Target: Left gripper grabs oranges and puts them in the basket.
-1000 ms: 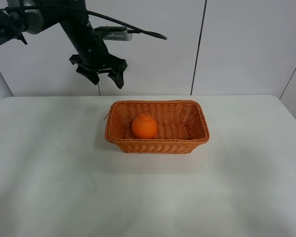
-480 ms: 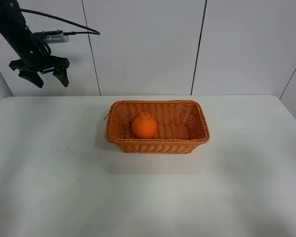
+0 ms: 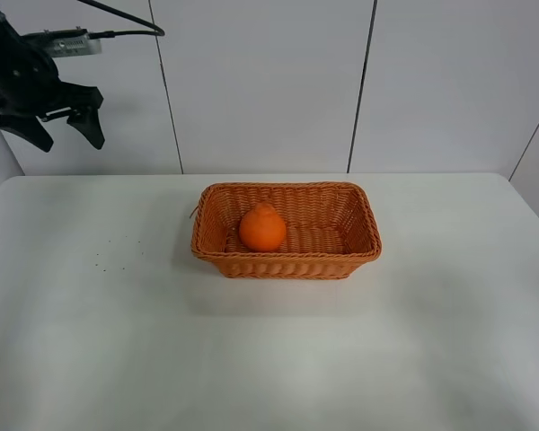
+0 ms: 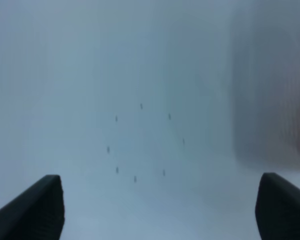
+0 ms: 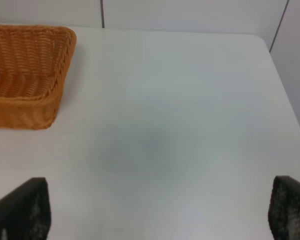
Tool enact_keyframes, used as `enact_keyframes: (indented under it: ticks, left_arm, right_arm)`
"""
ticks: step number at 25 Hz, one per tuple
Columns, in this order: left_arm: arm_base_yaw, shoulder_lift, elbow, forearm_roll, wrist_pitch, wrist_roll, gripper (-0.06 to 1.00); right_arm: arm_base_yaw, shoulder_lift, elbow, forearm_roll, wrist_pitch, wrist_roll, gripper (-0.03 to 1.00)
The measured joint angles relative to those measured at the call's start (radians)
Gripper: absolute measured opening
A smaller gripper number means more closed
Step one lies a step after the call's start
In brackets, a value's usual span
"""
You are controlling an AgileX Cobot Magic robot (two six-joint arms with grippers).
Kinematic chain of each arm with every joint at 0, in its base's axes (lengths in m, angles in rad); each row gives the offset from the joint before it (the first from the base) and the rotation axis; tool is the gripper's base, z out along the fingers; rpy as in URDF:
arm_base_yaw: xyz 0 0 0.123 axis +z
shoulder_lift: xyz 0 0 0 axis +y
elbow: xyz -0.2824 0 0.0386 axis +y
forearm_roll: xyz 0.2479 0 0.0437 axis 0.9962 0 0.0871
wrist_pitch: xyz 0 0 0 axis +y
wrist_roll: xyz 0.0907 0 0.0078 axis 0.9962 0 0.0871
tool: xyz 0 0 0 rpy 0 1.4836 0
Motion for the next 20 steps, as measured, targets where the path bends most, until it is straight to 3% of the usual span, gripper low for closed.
enact_keyframes:
  ticks: [14,20]
  left_arm:
    - [0.000,-0.837,0.872,0.001,-0.006,-0.022,0.88]
    - [0.000,-1.197,1.189,0.002,-0.120,-0.038,0.88]
  right_arm:
    - [0.000,0.000,0.000,0.000,0.000,0.000,0.69]
    - [0.000,0.000,0.000,0.000,0.000,0.000,0.69]
